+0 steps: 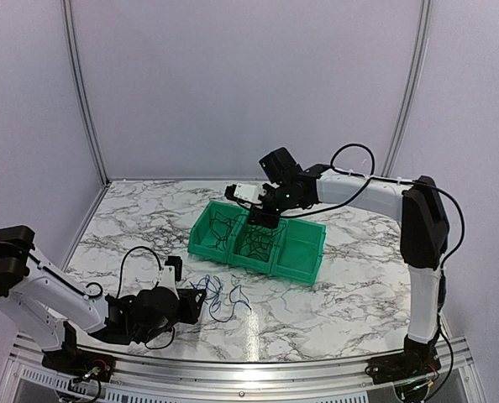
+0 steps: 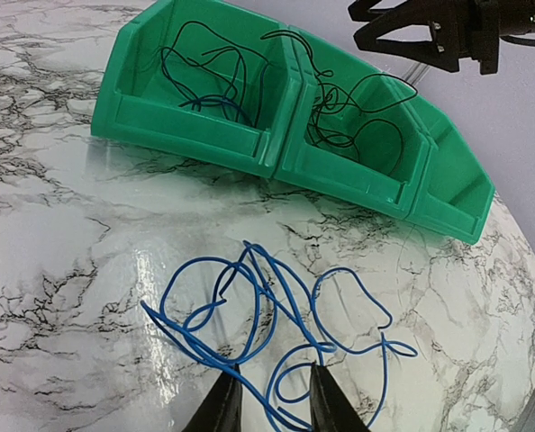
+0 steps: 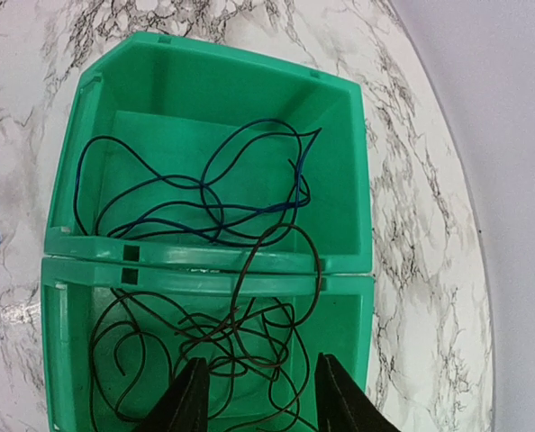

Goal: Untangle the cables

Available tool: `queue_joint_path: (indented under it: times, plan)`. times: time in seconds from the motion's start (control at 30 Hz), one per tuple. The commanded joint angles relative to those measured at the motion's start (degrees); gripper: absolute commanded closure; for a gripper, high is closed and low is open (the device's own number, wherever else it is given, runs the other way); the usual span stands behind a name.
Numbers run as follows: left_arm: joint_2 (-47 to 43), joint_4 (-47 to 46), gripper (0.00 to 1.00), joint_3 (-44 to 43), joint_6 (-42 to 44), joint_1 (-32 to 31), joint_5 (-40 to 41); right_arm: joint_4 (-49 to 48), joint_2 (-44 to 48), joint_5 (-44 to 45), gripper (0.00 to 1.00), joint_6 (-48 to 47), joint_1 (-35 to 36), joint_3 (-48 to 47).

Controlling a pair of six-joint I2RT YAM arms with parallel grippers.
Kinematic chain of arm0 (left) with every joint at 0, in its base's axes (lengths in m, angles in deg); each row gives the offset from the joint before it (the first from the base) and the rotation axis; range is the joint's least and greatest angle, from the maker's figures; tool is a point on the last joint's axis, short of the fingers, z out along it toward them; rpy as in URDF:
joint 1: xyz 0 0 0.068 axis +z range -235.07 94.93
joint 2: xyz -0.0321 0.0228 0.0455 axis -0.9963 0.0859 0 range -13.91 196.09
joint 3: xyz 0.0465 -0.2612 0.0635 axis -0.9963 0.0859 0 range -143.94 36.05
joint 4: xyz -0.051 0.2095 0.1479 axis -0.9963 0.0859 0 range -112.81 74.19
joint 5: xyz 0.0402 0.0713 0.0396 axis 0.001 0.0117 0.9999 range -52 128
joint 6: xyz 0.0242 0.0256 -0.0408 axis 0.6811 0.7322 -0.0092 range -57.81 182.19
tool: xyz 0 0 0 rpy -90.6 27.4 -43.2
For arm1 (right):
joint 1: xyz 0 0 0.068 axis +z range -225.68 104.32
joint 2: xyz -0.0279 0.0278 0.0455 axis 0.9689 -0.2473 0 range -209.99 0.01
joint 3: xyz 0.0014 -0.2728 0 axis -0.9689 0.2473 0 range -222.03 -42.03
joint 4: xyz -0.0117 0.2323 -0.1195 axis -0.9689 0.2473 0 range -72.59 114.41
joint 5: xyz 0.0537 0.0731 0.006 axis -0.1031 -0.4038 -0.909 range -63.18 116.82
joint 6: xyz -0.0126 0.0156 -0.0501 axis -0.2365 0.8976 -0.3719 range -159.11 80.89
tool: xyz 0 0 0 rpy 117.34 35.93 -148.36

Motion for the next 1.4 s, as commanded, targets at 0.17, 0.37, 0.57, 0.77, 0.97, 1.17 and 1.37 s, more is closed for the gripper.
queue_joint_path:
  times: [0.17, 0.37, 0.57, 0.77, 0.97, 1.17, 1.37]
  plan:
    - [-0.54, 0.96, 0.72, 2.02, -1.29, -0.37, 1.56, 2.13, -5.42, 3.04, 0.57, -1.56, 0.43, -5.27]
    - [-0.05, 0.96, 0.72, 1.62, -1.05, -0.37, 1.45, 2.53, -7.22, 3.23, 0.53, -2.01, 0.50, -6.04]
    - [-0.29, 0.96, 0.72, 1.65, -0.87, -0.37, 1.43, 0.13, -8.44, 4.33, 0.57, -1.72, 0.53, -5.88]
    - [-1.49, 0.96, 0.71, 2.38, -1.13, -0.37, 1.76, -1.02, -8.93, 3.87, 0.76, -2.12, 0.49, -5.71]
    - [-1.75, 0.96, 0.71, 2.67, -1.40, -0.37, 1.96, -0.83, -8.70, 3.01, 0.80, -2.67, 0.45, -4.68]
    - [-1.60, 0.96, 0.71, 2.25, -1.13, -0.37, 1.72, -2.36, -9.68, 4.18, 0.68, -2.70, 0.45, -4.56]
    - [-1.49, 0.96, 0.71, 2.36, -1.45, -0.37, 1.61, -1.47, -10.82, 3.59, 0.83, -2.69, 0.41, -5.61]
